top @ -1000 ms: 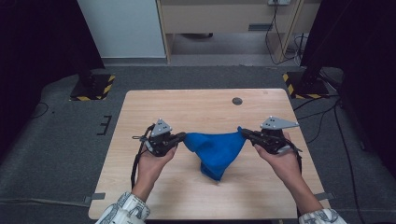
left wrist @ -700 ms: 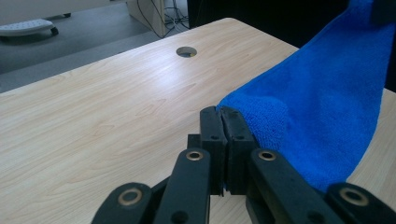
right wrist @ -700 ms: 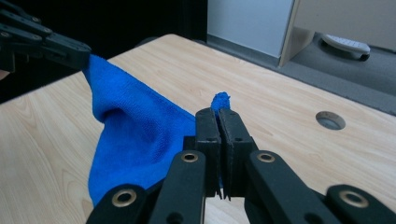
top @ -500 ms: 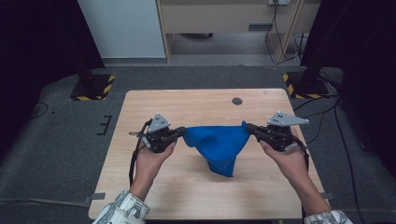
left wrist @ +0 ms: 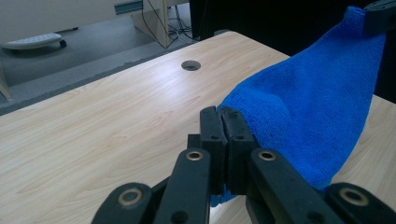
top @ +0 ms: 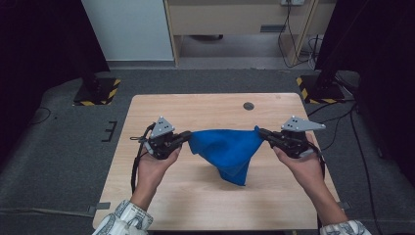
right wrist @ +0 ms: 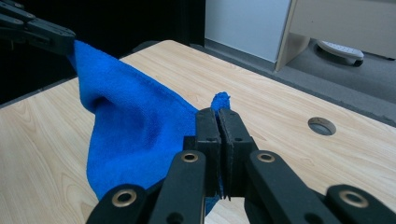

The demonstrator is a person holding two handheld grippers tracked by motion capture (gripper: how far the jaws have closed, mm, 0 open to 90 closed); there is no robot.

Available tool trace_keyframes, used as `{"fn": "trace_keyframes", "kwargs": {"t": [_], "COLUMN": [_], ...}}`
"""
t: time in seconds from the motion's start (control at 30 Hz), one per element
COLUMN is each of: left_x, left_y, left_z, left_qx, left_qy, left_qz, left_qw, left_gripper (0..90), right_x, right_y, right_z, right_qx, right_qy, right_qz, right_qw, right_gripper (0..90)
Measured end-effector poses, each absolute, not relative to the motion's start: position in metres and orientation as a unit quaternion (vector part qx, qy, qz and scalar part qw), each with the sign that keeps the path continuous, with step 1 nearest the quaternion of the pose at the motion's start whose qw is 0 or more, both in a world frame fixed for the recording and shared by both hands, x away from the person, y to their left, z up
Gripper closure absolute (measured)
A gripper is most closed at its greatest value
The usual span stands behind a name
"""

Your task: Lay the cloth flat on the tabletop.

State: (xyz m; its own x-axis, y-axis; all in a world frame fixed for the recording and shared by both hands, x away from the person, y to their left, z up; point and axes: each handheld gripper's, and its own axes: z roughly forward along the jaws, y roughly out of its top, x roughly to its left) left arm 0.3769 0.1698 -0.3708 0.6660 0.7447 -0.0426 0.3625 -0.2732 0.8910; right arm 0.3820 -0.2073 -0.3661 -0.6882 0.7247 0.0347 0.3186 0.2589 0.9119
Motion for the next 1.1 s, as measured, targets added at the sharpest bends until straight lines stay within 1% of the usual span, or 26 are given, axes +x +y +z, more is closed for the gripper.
{"fn": "trace_keyframes", "kwargs": {"t": [0.77,0.9,1.1], "left_x": [0.374,0.375,0.376], "left_y": [0.187,0.189,0.196], "left_z": [-0.350,-0.346,-0.344], "left_qx": [0.780,0.772,0.767], "left_qy": [0.346,0.350,0.357], "left_qz": [0.210,0.210,0.216], "left_qw": [0.476,0.488,0.487], "left_gripper": [88.4,88.4,88.5], "right_x": [0.383,0.382,0.383], "right_y": [-0.217,-0.218,-0.222], "right_z": [-0.355,-0.350,-0.348], "right_qx": [0.340,0.338,0.340], "right_qy": [0.768,0.766,0.761], "right_qz": [0.502,0.504,0.508], "right_qw": [0.206,0.211,0.217], "right_gripper": [88.2,88.3,88.5]}}
